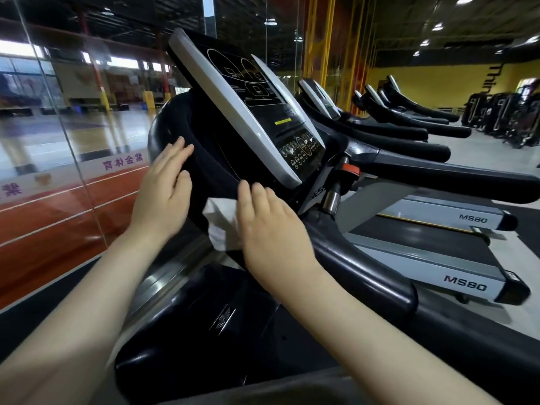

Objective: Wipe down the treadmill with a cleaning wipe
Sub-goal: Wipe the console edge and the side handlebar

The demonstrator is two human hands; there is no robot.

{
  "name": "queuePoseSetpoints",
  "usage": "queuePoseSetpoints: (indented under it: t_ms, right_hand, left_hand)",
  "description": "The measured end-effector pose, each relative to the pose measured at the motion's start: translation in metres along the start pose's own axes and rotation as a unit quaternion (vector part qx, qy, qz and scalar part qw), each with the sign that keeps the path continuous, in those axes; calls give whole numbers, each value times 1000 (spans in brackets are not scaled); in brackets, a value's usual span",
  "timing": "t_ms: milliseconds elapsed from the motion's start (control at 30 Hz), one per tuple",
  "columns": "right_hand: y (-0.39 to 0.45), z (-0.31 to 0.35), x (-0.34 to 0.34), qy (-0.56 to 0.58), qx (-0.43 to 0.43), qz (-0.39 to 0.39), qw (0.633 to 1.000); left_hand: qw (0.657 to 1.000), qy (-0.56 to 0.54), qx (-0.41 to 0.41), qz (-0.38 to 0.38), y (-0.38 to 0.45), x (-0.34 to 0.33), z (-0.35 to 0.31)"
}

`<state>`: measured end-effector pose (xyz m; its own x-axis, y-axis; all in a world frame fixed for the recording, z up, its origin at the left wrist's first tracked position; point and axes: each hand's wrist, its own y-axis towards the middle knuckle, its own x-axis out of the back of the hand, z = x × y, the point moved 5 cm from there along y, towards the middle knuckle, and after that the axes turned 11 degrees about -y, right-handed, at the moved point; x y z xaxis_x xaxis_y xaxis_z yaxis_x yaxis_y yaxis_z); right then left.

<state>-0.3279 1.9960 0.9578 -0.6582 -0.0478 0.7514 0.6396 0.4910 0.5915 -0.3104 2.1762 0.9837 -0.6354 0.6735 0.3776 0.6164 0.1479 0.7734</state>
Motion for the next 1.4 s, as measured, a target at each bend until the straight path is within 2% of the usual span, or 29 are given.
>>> queuePoseSetpoints:
  t_ms: [167,300,433,500,600,667,767,867,933,1067,1133,1267,1400]
  right_hand:
    - [-121,-69,-2,-23,-64,11,998]
    - [-165,-99,0,-20,-83,54,995]
    - [-127,-81,-4,-25,-85,33,996]
    - [-82,-58,-1,13,-56,21,998]
    - [-19,-28,2,65,13,44,997]
    - [0,-30,2,110,44,91,989]
    - [-21,-57,5,173,89,127,973]
    - [-72,-94,4,140,88,143,976]
    - [-93,-113,1,147,64,194,968]
    - [-61,-132,-20,314,23,273,909]
    - [-35,-137,-47,353,9,297,887]
    - [7,-155,-104,297,-16,321,899]
    - [27,-160,-118,254,-49,293,920]
  left_hand:
    - [985,40,-127,109,-33,-53,-51]
    - [970,40,-183,153,-50,-80,-84]
    - [976,-12,-167,136,-48,-83,-88]
    - [978,-93,-142,117,-45,-76,-87]
    - [974,-194,-81,79,-40,-62,-77]
    - [981,-171,-56,68,-37,-54,-69]
    - [991,-104,-45,72,-34,-47,-58]
    - [992,-57,-72,84,-36,-46,-55]
    - [992,-37,-88,80,-38,-48,-55]
    - [995,-37,-79,45,-33,-51,-56]
    - [995,-29,-87,40,-31,-52,-56]
    - [994,-20,-99,41,-36,-55,-54]
    - [994,-27,-100,39,-37,-55,-55]
